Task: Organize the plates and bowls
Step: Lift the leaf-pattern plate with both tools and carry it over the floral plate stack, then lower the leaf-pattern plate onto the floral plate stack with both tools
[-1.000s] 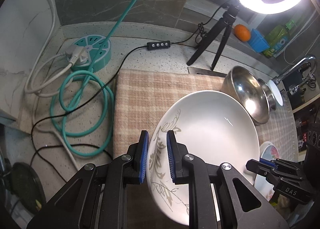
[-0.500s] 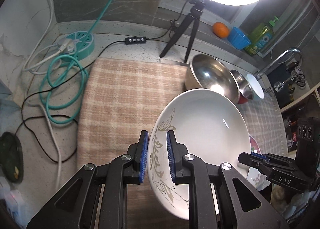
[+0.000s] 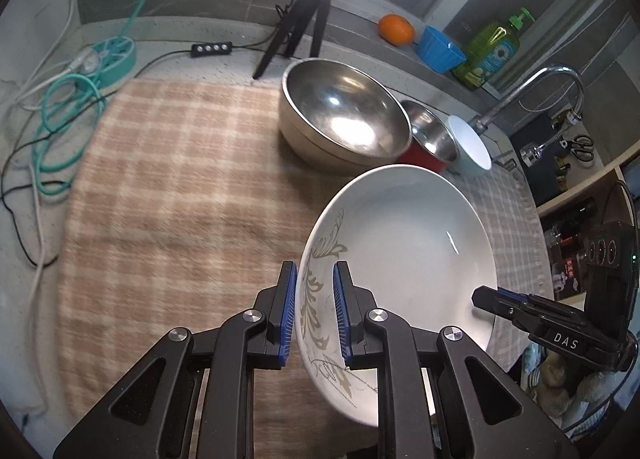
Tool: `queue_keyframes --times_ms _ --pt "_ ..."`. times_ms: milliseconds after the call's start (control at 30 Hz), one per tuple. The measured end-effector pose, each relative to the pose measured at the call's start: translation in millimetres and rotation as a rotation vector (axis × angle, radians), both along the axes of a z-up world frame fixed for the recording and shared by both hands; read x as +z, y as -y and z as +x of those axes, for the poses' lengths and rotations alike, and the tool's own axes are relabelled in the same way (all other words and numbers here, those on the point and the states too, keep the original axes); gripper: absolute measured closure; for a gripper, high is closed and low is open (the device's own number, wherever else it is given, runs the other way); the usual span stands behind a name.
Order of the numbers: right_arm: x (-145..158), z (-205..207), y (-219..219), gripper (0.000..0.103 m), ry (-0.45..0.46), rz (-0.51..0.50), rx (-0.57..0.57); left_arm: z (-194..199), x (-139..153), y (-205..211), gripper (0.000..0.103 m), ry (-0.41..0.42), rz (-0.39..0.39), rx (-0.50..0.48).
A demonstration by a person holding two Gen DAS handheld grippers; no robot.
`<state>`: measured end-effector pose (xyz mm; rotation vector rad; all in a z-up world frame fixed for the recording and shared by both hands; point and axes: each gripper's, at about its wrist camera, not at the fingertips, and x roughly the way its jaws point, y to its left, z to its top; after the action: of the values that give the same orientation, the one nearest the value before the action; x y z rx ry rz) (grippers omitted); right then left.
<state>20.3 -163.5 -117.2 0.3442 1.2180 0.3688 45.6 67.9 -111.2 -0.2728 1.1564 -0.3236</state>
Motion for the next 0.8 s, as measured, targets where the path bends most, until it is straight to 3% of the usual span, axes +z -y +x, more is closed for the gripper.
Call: queue_keyframes --times_ms 200,800 --pt "-9.3 -9.8 24.7 0.091 -0.014 -0.016 -0.001 -13.2 -5.1 20.4 0.087 -0.015 -0.027 0.013" --pt "-30.4 -18.0 53.5 0.091 -0.052 -0.056 0.008 -28.8 -22.3 56.7 0.087 -0.067 0.010 -0.019"
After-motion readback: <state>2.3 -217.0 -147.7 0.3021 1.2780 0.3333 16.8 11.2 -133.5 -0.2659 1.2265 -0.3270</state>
